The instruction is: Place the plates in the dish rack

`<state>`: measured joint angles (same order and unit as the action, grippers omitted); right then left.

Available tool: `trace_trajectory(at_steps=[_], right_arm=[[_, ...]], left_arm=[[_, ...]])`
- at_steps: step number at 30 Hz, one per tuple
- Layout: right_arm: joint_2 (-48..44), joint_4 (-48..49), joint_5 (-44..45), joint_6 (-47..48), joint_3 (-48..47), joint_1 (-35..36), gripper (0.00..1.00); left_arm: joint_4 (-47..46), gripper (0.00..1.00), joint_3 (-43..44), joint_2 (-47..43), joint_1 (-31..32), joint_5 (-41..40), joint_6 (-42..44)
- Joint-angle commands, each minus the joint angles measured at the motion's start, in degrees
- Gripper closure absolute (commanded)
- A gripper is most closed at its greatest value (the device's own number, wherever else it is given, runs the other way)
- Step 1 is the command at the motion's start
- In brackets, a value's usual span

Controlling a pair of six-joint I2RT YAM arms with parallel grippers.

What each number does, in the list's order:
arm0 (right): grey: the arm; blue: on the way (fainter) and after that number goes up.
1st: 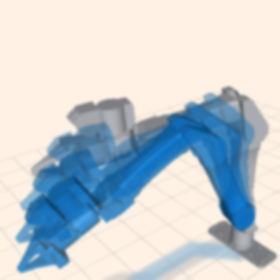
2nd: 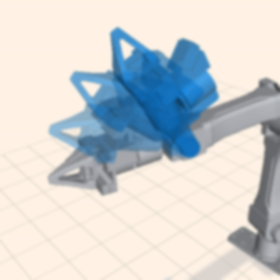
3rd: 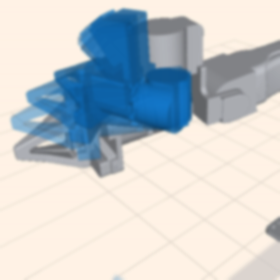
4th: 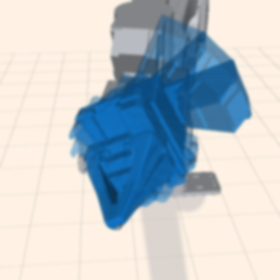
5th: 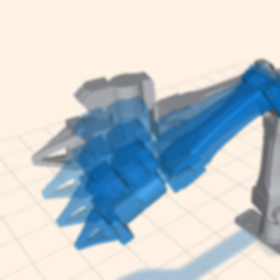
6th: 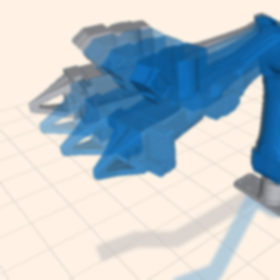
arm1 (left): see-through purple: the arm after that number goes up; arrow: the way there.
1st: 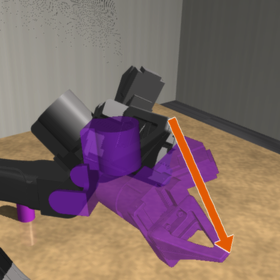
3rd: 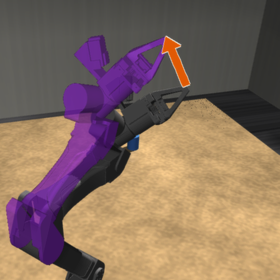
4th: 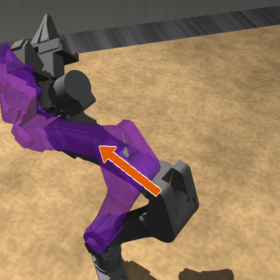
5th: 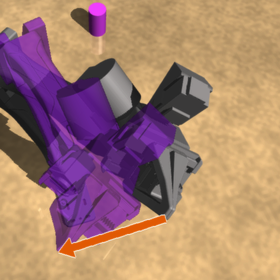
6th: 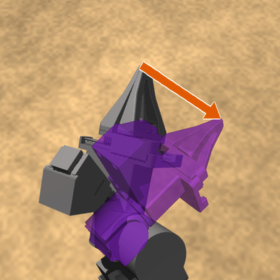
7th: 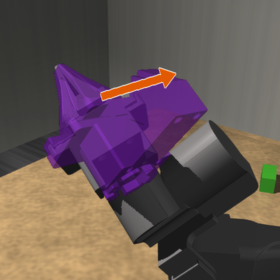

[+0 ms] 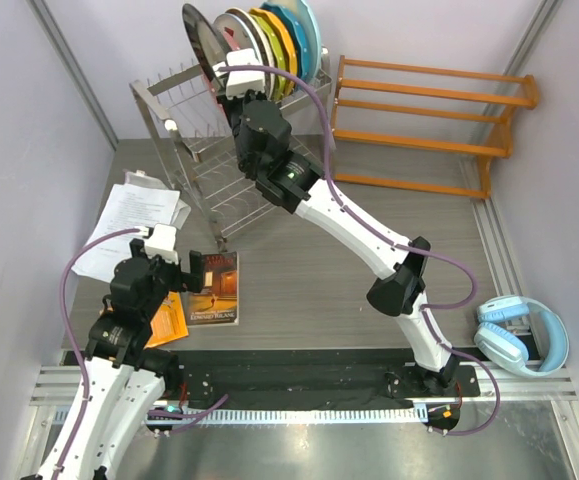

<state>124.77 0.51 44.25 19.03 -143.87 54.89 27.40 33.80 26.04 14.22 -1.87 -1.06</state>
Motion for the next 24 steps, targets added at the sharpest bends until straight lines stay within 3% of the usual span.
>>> trace_trajectory(at_steps=[1, 15, 24], right_arm=[[-2.7, 7.7, -1.1, -4.0, -1.6, -0.1, 0.99], [1.1, 6.6, -2.6, -5.6, -1.1, -1.5, 0.97], [1.4, 7.0, -4.0, -4.6, -1.1, -2.3, 0.57]], left_arm=[[-3.4, 0.0, -0.3, 0.4, -0.3, 0.6, -0.2], [-3.6, 0.0, -0.1, 1.4, -0.3, 0.6, 0.0], [-4.2, 0.01, 0.3, 2.3, -0.3, 1.4, -0.2]])
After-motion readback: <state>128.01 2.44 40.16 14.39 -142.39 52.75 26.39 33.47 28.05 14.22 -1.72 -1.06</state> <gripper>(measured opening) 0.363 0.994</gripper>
